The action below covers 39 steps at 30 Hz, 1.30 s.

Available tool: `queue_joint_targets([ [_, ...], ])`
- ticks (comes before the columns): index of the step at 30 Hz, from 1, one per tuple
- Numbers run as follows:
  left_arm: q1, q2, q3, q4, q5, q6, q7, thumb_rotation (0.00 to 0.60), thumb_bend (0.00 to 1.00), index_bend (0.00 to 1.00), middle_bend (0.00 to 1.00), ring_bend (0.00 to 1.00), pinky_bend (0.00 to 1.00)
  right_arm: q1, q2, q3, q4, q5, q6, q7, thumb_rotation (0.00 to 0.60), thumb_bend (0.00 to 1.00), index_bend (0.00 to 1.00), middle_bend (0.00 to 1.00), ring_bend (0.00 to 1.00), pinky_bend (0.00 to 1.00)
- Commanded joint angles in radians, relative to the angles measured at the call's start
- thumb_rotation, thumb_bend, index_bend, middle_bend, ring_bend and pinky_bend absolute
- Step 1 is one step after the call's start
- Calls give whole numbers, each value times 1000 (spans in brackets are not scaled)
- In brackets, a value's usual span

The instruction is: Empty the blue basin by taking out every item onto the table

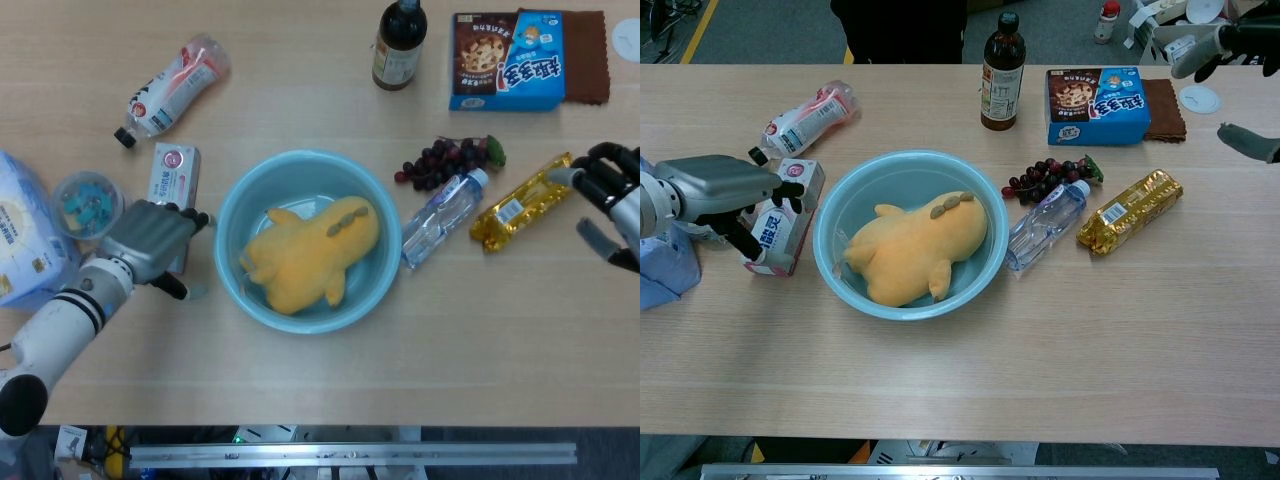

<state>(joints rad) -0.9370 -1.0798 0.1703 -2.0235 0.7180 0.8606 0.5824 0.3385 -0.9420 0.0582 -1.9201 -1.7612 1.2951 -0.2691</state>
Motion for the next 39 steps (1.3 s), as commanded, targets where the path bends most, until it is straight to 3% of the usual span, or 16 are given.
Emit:
queue_joint_targets([
  [1,58,51,-4,-7,70,76,-51,356,215,116,196,190,346,47,-5,2,-40,-6,-79,-27,600,245,310,400,287,453],
  [4,119,76,-3,2,154,159,-84,361,216,102,190,174,344,92,-22,11,-73,20,-163,-68,600,153,310,401,288,453],
  [7,166,111,-12,-1,204,179,-168,368,216,96,174,149,340,133,-54,22,-97,60,-240,-115,600,56,309,392,279,455],
  [12,234,188,-31,5,318,193,-319,383,216,78,132,106,331,214,-138,51,-122,176,-376,-231,600,3,253,345,233,426],
  [16,315,204,-56,30,465,298,-428,397,215,72,106,74,296,280,-224,80,-117,306,-452,-342,600,0,206,311,198,390],
  [24,428,189,-74,87,651,450,-505,417,215,72,99,55,285,398,-404,107,-41,521,-492,-506,600,0,203,303,192,388],
  [28,473,185,-78,100,708,497,-512,469,216,72,99,55,285,460,-500,109,29,617,-490,-571,600,0,203,303,192,379],
  [39,541,211,-79,98,775,513,-538,483,216,72,99,55,285,610,-681,90,192,825,-463,-712,600,0,203,303,192,379],
])
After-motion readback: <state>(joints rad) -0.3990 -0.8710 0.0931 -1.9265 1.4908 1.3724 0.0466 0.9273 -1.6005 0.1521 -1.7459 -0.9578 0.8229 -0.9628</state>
